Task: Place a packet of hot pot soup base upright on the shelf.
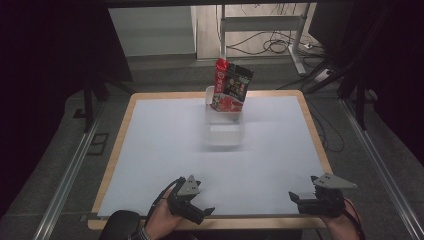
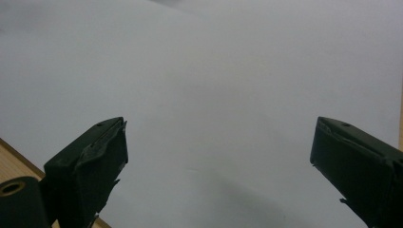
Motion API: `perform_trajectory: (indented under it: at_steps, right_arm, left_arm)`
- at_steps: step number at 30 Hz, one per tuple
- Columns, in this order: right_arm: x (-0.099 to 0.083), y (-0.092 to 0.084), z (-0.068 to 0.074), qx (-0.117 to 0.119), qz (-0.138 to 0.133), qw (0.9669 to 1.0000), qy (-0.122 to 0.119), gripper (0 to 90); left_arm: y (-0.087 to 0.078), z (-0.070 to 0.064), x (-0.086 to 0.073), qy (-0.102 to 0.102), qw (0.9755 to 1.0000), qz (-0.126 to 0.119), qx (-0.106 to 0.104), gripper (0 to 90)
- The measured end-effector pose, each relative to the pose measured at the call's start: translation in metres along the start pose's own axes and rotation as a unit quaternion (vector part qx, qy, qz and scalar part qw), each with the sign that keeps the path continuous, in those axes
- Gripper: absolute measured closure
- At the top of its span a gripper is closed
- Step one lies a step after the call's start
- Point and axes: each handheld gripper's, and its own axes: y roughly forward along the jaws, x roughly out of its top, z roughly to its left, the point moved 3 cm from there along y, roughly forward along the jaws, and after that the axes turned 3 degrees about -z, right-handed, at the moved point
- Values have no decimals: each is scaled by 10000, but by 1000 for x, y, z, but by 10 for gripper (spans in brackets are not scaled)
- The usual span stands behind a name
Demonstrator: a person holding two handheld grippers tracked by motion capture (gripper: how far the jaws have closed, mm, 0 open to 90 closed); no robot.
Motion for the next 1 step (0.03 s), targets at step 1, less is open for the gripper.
perform_trajectory:
  at_steps: [1]
  right_arm:
    - [1,0,0,5,-20,10000,9,53]
  left_arm:
    - [0,1,0,-2,10000,-4,5,29]
